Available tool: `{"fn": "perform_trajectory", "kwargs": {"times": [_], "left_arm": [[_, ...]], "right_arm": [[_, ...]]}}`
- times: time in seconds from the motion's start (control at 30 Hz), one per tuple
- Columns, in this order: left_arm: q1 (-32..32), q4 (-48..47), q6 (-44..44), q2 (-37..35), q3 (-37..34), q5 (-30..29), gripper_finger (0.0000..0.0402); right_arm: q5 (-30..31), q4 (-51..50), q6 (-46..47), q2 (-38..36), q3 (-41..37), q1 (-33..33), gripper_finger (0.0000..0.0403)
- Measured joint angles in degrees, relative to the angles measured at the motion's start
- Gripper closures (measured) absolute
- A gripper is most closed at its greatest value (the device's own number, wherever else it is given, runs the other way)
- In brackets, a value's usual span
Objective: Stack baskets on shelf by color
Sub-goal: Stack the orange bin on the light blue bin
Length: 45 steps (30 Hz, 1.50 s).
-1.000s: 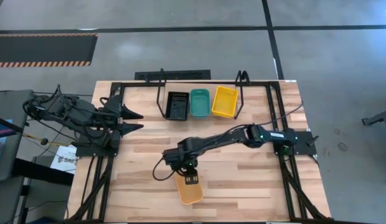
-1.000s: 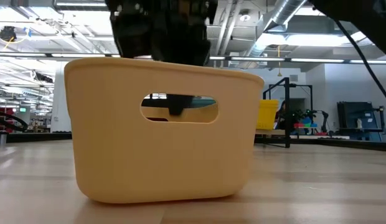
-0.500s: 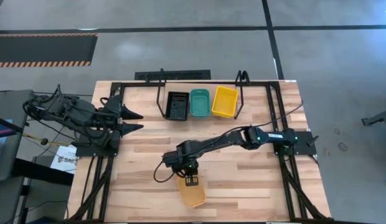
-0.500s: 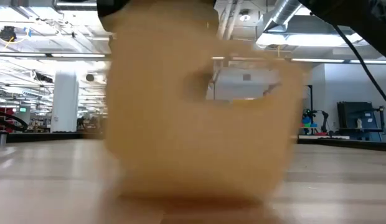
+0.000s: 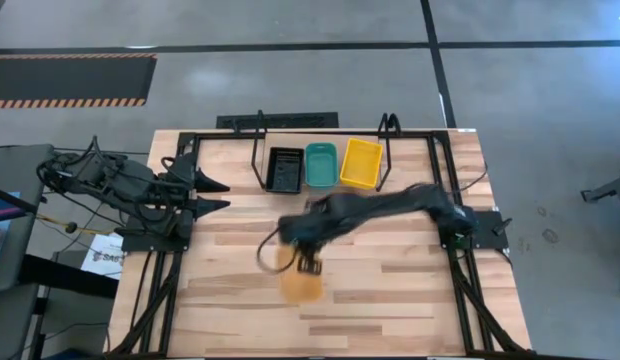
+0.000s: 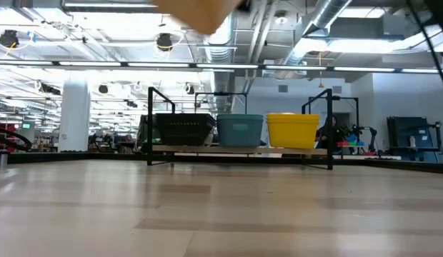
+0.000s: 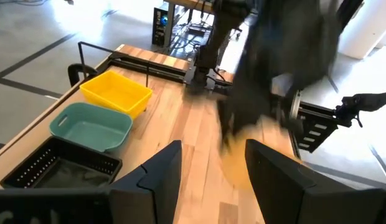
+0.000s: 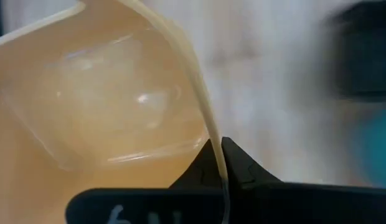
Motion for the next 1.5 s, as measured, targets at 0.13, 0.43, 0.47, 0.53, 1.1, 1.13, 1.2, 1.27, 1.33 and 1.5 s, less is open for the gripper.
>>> {"fn": "perform_trajectory", "kwargs": {"times": [0.13, 0.43, 0.47, 0.53, 1.1, 1.13, 1.2, 1.27, 1.33, 1.5], "left_arm": [[0.00, 0.02, 0.00, 0.02, 0.00, 0.04, 0.0237], [0.00, 0.07, -0.01, 0.02, 0.00, -1.05, 0.0237], [0.01, 0.06, 0.02, 0.02, 0.00, -1.53, 0.0237], [0.01, 0.07, 0.07, 0.02, 0.00, -2.57, 0.0237], [0.00, 0.08, -4.67, 0.70, 0.00, -13.57, 0.0237], [0.00, 0.17, -5.22, 0.82, 0.00, -13.69, 0.0237], [0.02, 0.09, -5.87, 0.96, 0.00, -13.96, 0.0237], [0.00, 0.11, -6.69, 1.16, 0.00, -14.35, 0.0237], [0.00, 0.07, -7.20, 1.32, 0.00, -15.05, 0.0237], [0.01, 0.01, -7.58, 1.86, 0.00, -15.18, 0.0237]], "right_arm": [[11.99, -2.13, 1.28, -11.49, -0.06, -2.62, 0.0401], [10.53, 0.16, -13.94, -26.62, -0.08, -17.33, 0.0402], [8.48, 0.22, -15.81, -27.22, -0.08, -20.02, 0.0402], [3.71, 0.19, -19.77, -27.50, -0.08, -25.65, 0.0402], [-28.88, 0.48, -48.60, -5.53, -0.21, -46.86, 0.0402], [-28.70, 0.46, -49.39, -4.27, -0.21, -46.87, 0.0402], [-28.59, -0.02, -50.65, -1.87, -0.21, -46.75, 0.0402], [-28.59, 0.14, -51.20, -0.14, -0.21, -46.61, 0.0402], [-28.34, 0.53, -51.26, 1.35, -0.19, -46.41, 0.0402], [-26.11, 1.35, -50.84, 3.22, -0.21, -45.95, 0.0402]]}}
